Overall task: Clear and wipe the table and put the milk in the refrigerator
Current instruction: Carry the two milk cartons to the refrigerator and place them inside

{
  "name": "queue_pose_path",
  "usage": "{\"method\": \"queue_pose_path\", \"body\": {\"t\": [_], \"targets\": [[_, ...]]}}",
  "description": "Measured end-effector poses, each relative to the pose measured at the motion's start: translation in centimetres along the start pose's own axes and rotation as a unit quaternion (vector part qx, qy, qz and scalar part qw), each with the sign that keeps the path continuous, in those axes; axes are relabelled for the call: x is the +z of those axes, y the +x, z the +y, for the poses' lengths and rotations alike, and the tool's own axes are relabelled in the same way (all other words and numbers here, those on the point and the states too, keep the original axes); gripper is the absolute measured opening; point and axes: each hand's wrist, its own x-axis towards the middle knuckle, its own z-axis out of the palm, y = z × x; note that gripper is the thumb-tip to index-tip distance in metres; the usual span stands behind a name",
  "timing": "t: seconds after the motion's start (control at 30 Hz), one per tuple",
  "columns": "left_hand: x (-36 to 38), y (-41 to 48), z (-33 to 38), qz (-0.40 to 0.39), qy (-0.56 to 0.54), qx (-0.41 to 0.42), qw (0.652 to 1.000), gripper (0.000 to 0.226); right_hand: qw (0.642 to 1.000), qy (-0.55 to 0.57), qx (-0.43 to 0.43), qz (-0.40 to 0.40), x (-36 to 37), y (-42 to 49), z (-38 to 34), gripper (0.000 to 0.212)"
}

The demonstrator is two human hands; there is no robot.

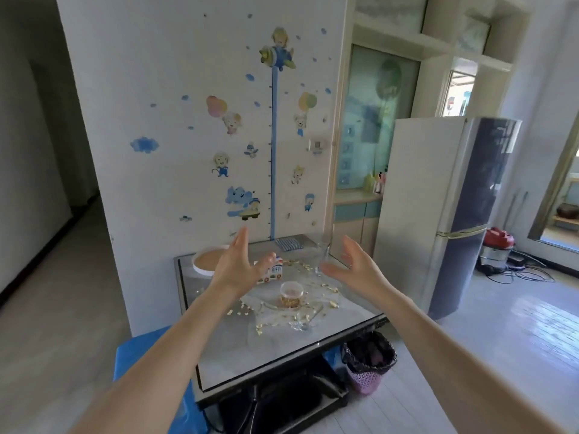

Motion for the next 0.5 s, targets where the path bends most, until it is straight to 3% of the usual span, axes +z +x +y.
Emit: {"method": "queue_pose_path", "body": {"t": [0.17, 0.5], "targets": [[3.9, 8.3, -2.3, 0.005, 0.001, -0.034, 0.999, 0.076, 0.999, 0.008, 0.008, -0.034, 1.0, 10.2, 4.4, 0.095], [10.2, 23.0, -9.7, 0.011, -0.021, -0.103, 0.994, 0.075, 0.996, -0.018, 0.032, -0.079, 6.0, 28.0, 11.7, 0.092]]}}
